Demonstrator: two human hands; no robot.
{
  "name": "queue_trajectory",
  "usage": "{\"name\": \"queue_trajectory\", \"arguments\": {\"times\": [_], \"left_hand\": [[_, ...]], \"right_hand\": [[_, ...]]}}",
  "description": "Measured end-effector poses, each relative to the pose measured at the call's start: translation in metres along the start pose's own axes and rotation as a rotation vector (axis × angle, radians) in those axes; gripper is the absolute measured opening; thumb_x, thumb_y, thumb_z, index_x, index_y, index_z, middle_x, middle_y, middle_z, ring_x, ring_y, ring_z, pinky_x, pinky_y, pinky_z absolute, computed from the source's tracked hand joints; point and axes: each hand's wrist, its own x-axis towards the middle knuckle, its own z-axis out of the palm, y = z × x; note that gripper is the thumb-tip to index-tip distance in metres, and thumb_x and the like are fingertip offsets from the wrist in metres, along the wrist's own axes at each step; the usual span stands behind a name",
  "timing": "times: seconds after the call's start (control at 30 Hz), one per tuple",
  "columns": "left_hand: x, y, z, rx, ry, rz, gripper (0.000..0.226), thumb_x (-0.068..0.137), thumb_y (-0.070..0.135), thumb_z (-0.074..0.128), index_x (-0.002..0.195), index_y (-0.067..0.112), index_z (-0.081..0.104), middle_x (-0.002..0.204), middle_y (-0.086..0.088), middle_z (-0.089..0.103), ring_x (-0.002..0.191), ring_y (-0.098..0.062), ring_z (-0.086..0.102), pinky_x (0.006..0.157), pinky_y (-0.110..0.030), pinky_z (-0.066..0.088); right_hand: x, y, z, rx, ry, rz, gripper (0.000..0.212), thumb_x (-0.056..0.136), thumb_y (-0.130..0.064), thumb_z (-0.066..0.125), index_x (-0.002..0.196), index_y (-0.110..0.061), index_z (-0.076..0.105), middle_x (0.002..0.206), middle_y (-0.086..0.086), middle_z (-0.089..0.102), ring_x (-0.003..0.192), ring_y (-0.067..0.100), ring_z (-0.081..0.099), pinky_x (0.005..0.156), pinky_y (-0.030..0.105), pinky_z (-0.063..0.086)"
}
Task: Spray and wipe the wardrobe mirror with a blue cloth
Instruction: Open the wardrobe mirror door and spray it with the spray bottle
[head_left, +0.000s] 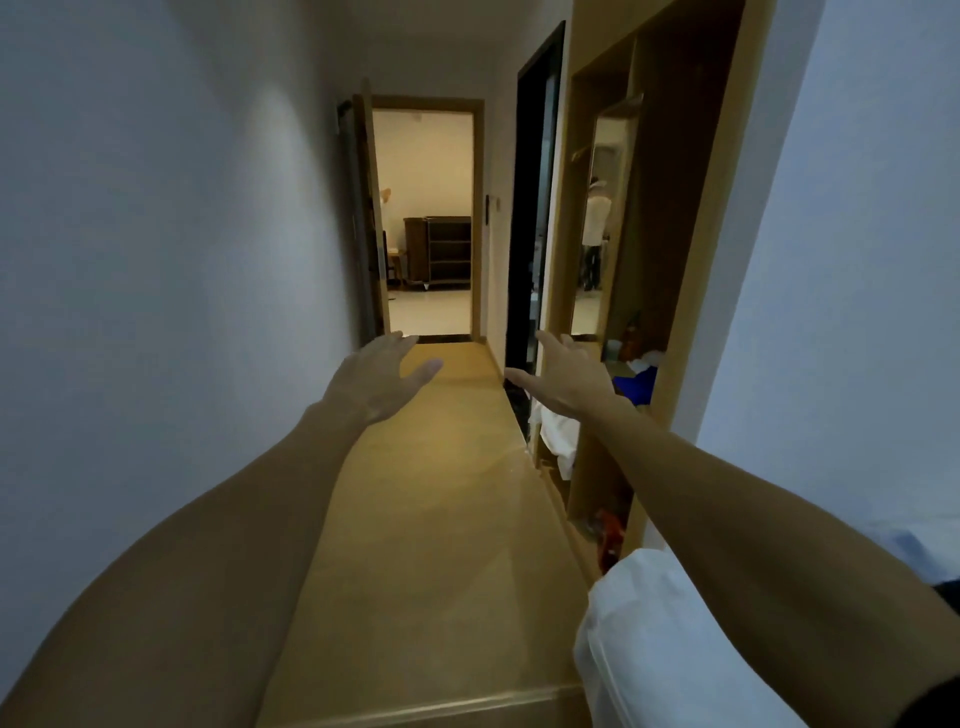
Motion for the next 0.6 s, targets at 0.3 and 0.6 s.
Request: {"name": "queue_trajectory", "arguments": {"times": [0.3,0.6], "left_hand": [[0.153,-0.057,0.065,0.044,-0.016,0.076,0.072,0.097,0.063,0.033,0.153,0.018,0.03,0.161,-0.008,0.026,0.149,-0.023,0.022,0.119,-0.043,0.021],[0.332,-0.097,0.1,0.041,-0.009,0.126,0.07,0.097,0.062,0.034,0.153,0.02,0.031,0.161,-0.007,0.028,0.149,-0.023,0.023,0.118,-0.042,0.021]], "right_hand": [[0.158,0.029,0.065,0.018,0.045,0.048,0.087,0.084,-0.073,0.051,0.152,-0.025,0.025,0.152,0.012,0.038,0.14,0.037,0.035,0.109,0.056,0.039],[0.336,0.042,0.1,0.062,0.112,0.093,0.084,0.088,-0.07,0.049,0.153,-0.024,0.023,0.157,0.013,0.033,0.143,0.037,0.031,0.11,0.055,0.034]]}}
